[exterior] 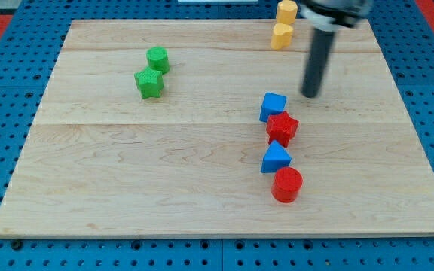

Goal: Move red star to the bottom of green star

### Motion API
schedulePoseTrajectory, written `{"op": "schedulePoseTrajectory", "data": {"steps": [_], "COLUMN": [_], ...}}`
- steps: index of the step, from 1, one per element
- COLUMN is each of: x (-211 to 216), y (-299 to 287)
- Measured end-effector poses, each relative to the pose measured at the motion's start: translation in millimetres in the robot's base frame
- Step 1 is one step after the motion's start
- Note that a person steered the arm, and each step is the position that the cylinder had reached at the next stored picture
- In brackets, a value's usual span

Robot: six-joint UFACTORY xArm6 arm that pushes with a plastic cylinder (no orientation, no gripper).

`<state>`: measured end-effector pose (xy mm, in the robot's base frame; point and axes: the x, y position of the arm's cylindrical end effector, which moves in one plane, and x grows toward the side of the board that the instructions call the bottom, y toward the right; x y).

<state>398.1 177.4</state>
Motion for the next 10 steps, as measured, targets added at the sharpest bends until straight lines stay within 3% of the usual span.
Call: {"op": "schedulePoseTrajectory", "data": {"steps": [1, 2, 4, 5, 6, 7, 8, 10], "x": [59.1, 68.0, 28.2, 34.2, 63.3, 79.8, 75.3, 41.5], "y": [2.8, -50.4, -178.9, -205.5, -155.9, -161.7, -210.9, -236.1]}}
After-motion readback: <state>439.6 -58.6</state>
